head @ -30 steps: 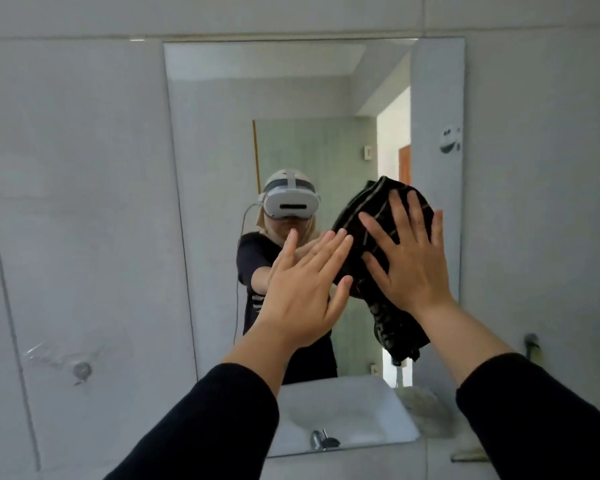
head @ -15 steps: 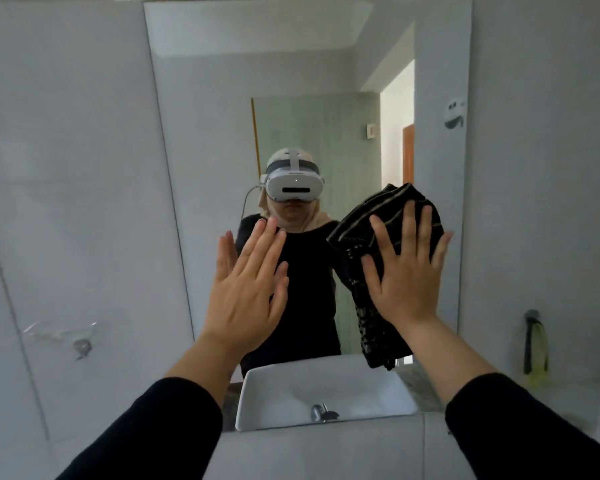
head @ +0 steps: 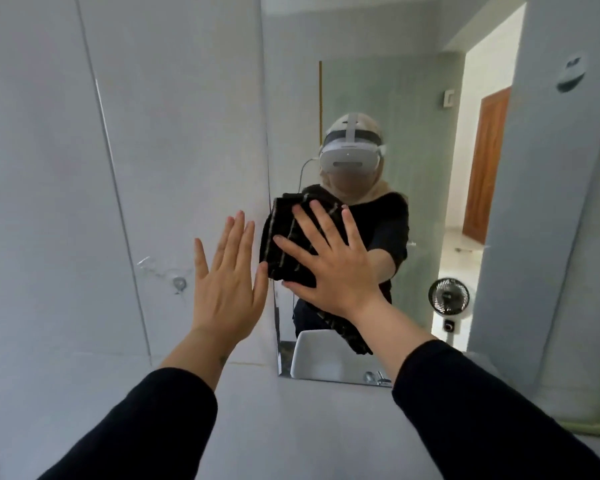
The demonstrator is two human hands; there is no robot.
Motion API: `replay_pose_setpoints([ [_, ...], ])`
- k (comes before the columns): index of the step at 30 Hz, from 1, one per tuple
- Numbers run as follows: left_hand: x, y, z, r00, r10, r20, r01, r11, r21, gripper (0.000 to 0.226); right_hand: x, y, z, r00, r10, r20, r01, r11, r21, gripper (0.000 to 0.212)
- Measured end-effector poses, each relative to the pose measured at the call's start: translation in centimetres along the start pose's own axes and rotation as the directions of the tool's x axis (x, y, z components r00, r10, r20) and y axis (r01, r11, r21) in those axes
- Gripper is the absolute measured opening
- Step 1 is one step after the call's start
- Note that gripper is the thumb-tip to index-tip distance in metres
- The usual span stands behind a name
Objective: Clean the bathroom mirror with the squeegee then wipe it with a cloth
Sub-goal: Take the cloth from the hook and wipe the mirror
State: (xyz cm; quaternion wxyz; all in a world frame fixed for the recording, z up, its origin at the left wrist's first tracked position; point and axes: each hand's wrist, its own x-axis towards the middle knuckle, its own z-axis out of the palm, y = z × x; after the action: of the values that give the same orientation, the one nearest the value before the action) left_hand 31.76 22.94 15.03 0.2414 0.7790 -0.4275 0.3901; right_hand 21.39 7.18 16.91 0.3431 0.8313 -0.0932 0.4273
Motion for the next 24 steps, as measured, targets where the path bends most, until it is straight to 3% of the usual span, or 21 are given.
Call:
replay_pose_setpoints([
  [4, -2.4, -0.9, 1.4, 0.998, -0.036, 0.053, 0.036, 0.999, 0.014, 0.062, -2.7, -1.7, 1.7, 0.991, -0.13, -0.013, 0.13, 0.992, 0.006, 0.06],
  [9, -4.0, 0.9, 3.3, 0.993, -0.027, 0.116, 0.029, 0.999, -0.024, 0.064, -5.8, -0.3, 2.4, 0.991, -0.129, -0.037, 0.128, 0.991, -0.037, 0.057],
  [17, -4.3, 4.6, 4.5, 0.991, -0.08, 0.106, 0.092, 0.989, -0.118, 0.066, -10.9, 7.3, 0.4, 0.972, 0.234, 0.023, -0.231, 0.969, -0.088, 0.064],
  [24, -5.3, 6.1, 5.8, 0.99, -0.096, 0.102, 0.111, 0.983, -0.149, 0.067, -17.5, 12.3, 0.3, 0.831, 0.556, 0.004, -0.552, 0.827, -0.107, 0.068],
])
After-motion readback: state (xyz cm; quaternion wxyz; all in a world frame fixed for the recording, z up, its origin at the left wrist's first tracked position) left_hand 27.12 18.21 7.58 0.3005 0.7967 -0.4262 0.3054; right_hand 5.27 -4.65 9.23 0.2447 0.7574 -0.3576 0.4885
